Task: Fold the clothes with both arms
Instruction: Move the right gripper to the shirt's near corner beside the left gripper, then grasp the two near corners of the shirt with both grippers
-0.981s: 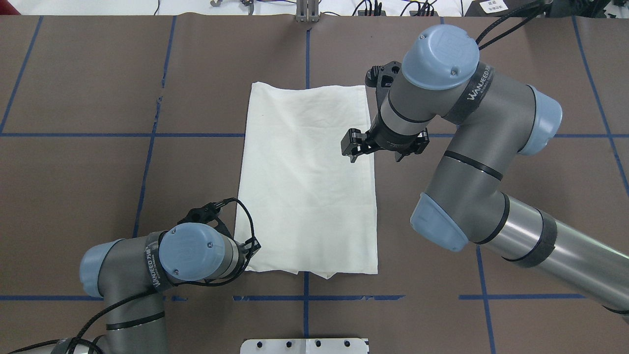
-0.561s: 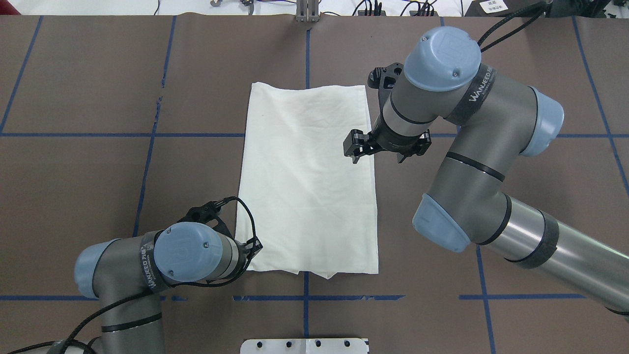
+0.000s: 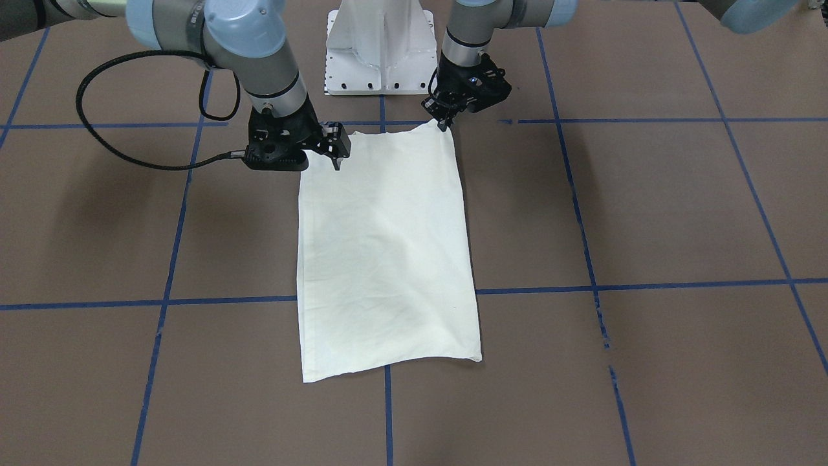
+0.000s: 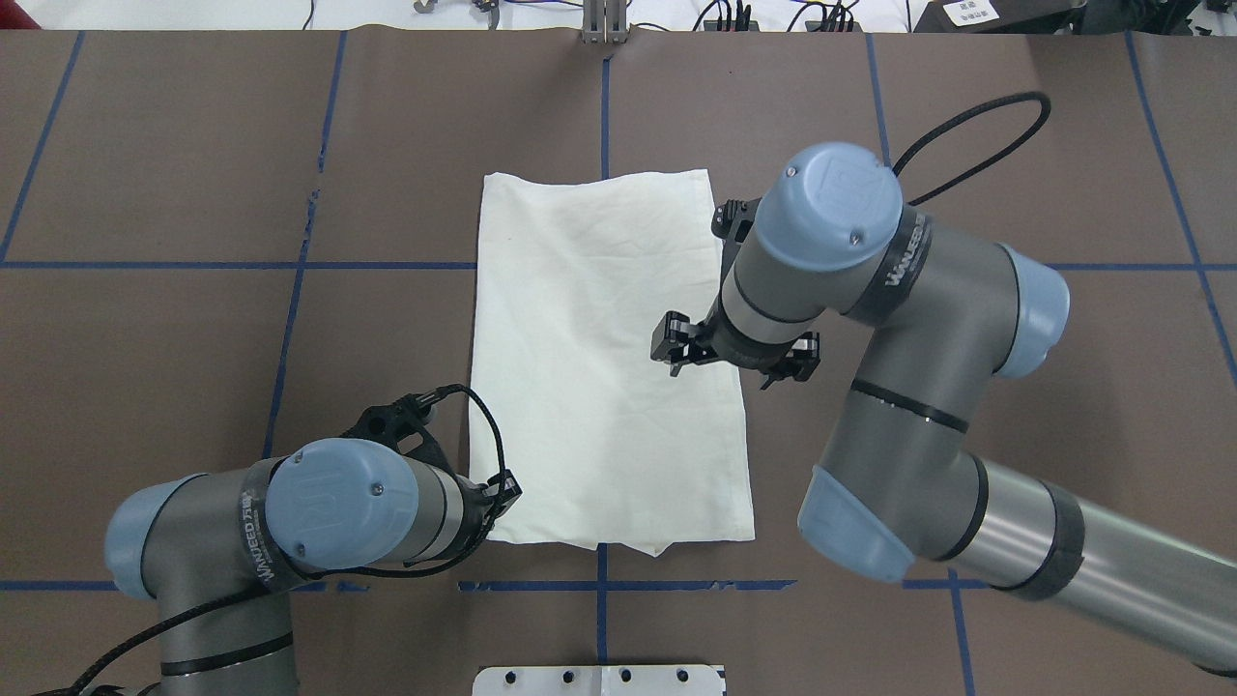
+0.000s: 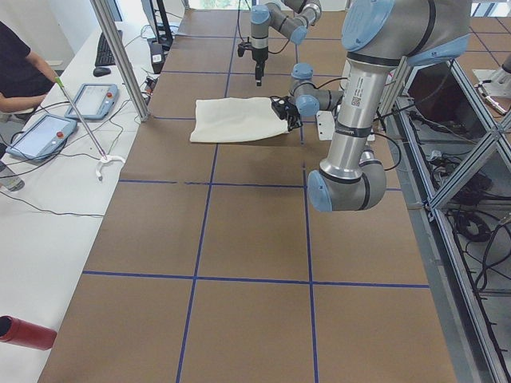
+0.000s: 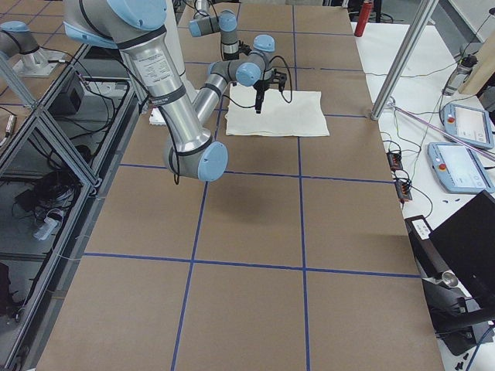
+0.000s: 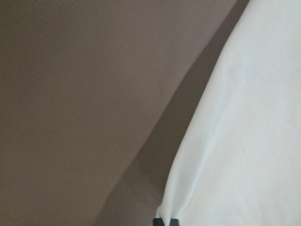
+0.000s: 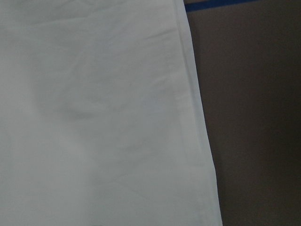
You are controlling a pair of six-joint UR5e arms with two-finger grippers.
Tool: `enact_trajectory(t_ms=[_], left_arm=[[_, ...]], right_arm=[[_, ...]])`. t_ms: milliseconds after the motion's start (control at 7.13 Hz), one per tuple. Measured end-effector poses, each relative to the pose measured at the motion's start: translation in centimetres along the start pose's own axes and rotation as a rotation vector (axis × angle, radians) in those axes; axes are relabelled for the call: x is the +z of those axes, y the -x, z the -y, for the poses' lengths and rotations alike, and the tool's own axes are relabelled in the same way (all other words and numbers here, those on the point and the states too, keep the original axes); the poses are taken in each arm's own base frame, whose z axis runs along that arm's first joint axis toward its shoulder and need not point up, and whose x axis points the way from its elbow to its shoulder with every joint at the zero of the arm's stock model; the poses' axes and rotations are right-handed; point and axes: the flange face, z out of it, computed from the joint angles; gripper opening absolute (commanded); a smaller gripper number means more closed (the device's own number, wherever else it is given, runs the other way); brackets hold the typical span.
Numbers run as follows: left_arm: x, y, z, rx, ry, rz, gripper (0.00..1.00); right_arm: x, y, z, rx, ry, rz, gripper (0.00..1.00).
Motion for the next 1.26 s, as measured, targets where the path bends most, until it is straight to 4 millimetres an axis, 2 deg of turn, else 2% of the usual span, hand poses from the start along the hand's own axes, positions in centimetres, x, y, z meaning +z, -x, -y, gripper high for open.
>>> enact_trajectory(t_ms=[280, 421, 561, 841, 1262], left_arm=[[-0.4, -0.2, -0.3, 0.004, 0.008, -0.006, 0.0], [-0.4, -0.2, -0.4, 0.006, 0.01, -0.006, 0.0], [-0.4, -0.2, -0.5, 0.008, 0.012, -0.006, 0.0], [-0.6, -0.5, -0.7, 0.009, 0.016, -0.013, 0.0], [-0.8, -0.9, -0.9, 0.009, 0.018, -0.019, 0.0]], right_arm=[[5.2, 0.1, -6.8, 0.208, -0.052, -0.002, 1.0], [7.5, -0.4, -9.7, 0.281, -0.085, 0.003, 1.0], [9.1, -0.8, -11.7, 0.321, -0.105, 0.001, 1.0], [10.6, -1.9, -13.1, 0.353, -0.116, -0.016, 1.0], [12.0, -3.1, -13.5, 0.355, -0.118, -0.05, 1.0]])
